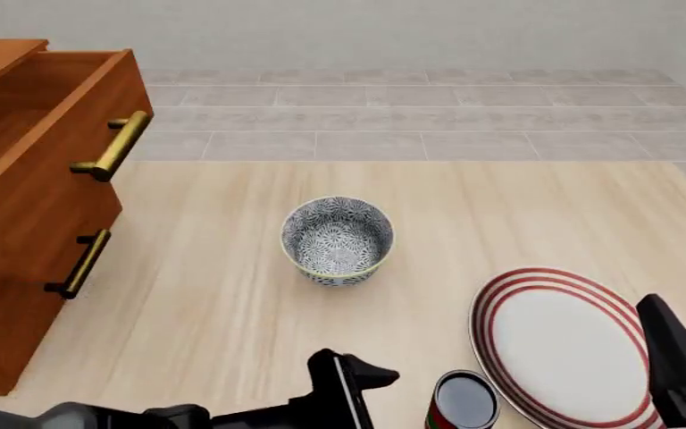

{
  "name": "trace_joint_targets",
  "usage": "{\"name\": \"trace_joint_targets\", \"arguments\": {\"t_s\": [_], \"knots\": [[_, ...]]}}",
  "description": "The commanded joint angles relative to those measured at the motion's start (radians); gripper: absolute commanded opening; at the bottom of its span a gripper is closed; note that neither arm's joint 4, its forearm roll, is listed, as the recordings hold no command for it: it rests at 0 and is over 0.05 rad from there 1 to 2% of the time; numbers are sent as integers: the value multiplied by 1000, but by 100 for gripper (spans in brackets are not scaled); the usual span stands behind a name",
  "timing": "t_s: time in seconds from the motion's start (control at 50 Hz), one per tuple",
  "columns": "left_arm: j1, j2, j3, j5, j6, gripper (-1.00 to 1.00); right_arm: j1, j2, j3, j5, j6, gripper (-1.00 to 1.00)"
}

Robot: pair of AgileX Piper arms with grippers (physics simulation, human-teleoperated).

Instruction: Put the ketchup in the top drawer of the cabinet.

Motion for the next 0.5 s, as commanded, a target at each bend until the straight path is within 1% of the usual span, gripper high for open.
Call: {"name": "trace_joint_targets", "arguments": {"t_s": [0.02, 0.24, 0.38, 0.48, 0.5], "knots": [[-21, 57, -41, 0, 0, 100, 6, -2, 9, -4, -14, 100], [-24, 119, -73, -13, 0, 100, 10, -2, 16, -9, -13, 100], [5, 158, -86, -12, 11, 100, 15, 0, 20, -12, -14, 100], [7, 175, -91, -20, 13, 100, 16, 0, 18, -9, -15, 100], [4, 180, -98, -18, 12, 100, 16, 1, 29, -20, -15, 100]]}}
